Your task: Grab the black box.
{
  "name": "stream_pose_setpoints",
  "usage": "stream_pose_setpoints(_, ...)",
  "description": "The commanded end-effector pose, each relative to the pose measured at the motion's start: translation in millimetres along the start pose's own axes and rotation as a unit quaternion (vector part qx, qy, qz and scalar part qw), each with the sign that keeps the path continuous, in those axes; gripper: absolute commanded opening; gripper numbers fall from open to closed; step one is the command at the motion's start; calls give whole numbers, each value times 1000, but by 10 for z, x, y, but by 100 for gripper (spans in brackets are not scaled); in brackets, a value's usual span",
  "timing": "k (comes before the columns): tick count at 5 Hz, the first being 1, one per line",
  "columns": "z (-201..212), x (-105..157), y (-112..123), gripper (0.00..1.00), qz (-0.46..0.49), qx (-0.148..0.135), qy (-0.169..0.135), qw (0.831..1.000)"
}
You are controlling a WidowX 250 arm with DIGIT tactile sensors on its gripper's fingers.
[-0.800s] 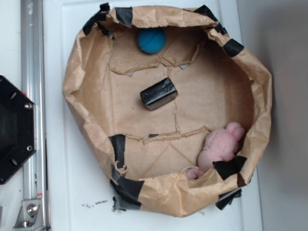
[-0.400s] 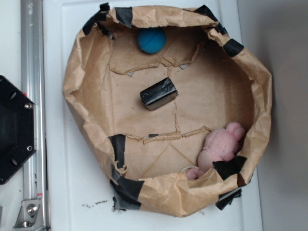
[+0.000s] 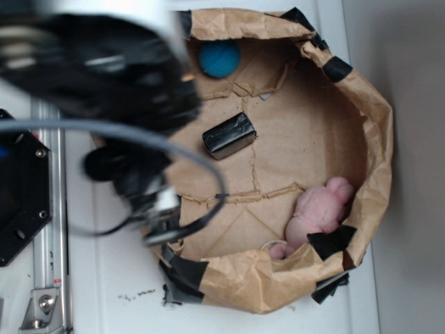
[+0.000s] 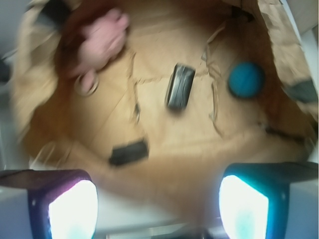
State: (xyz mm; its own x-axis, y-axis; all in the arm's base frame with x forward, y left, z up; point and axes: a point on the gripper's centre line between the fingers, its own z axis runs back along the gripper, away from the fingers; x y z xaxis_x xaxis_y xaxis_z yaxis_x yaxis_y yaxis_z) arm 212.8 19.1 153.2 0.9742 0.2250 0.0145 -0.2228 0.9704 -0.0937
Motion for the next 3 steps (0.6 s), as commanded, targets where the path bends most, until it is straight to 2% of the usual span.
stream_pose_setpoints(1, -543, 414, 126, 100, 83, -12, -11, 996)
stream_pose_setpoints(2, -1028, 531, 46, 100, 114, 23, 9, 993)
stream_pose_setpoints(3, -1499, 740, 82, 100, 123, 44, 25, 991)
